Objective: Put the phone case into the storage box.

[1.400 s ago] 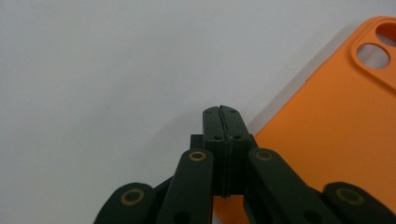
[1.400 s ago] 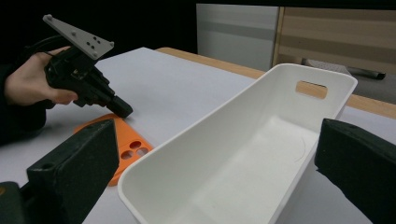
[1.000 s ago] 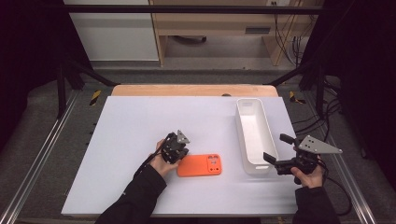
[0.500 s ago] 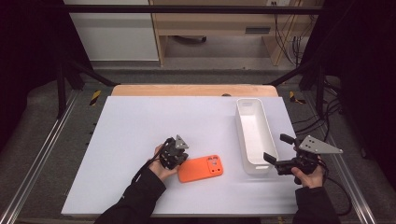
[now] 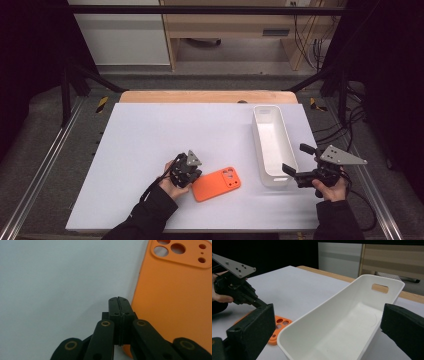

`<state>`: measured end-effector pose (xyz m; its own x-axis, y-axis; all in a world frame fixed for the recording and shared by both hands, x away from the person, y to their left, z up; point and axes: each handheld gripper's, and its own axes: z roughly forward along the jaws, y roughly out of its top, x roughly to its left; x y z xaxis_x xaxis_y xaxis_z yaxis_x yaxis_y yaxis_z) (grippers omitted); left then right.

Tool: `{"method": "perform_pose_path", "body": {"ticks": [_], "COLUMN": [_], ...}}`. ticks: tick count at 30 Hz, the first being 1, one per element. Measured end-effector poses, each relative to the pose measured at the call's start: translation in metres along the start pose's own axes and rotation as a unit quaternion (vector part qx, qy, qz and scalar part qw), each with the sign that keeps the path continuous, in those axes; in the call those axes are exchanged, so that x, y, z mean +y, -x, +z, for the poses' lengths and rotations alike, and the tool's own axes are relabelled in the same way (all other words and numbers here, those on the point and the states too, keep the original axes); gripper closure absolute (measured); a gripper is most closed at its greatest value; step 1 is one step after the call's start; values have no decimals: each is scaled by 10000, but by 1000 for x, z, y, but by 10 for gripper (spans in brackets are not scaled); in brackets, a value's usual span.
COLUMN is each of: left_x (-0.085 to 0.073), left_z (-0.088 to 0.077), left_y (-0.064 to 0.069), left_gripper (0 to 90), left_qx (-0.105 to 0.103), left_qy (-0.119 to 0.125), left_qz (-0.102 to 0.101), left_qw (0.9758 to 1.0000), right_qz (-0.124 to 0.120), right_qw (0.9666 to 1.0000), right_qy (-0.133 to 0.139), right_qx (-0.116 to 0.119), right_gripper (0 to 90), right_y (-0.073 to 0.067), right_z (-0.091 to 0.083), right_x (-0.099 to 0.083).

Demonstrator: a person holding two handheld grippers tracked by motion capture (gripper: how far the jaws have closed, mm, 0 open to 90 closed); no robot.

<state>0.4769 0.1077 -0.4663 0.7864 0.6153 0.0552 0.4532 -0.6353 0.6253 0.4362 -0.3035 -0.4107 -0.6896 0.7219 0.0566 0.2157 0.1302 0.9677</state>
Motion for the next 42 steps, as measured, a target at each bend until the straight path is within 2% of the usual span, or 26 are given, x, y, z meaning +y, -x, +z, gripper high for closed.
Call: {"method": "perform_pose_path", "body": {"ticks": [11, 15, 22, 27, 32, 33, 37, 42], "left_x": [-5, -5, -6, -5, 0, 0, 5, 8], "left_z": [-5, -5, -4, -10, -26, -26, -41, -50], "left_y": [14, 17, 13, 9, 2, 2, -4, -8], "left_gripper": [900, 900, 900, 898, 800, 765, 654, 548], "left_qx": [-96, -113, -111, -100, -72, -72, -40, -104], "left_qy": [-5, 9, 5, 150, 489, 489, 792, 987], "left_qz": [129, 111, 119, 72, 2, 2, -74, -128], "left_qw": [9999, 9999, 9999, 9998, 9988, 9988, 9968, 9950], "right_qz": [3, -9, -10, -18, -25, -25, -28, -29], "right_qw": [10000, 10000, 10000, 10000, 10000, 10000, 10000, 10000], "right_qy": [7, 6, 9, 8, 17, 17, 2, -4], "right_qx": [1, 10, 10, 4, -10, -10, -4, -8], "right_gripper": [4, 4, 4, 4, 4, 4, 4, 4], "right_y": [0, 0, 0, 0, 0, 0, 0, 0], "right_z": [-1, -1, -1, -1, -1, -1, -1, -1], "right_x": [0, 0, 0, 0, 1, 1, 1, 1]}}
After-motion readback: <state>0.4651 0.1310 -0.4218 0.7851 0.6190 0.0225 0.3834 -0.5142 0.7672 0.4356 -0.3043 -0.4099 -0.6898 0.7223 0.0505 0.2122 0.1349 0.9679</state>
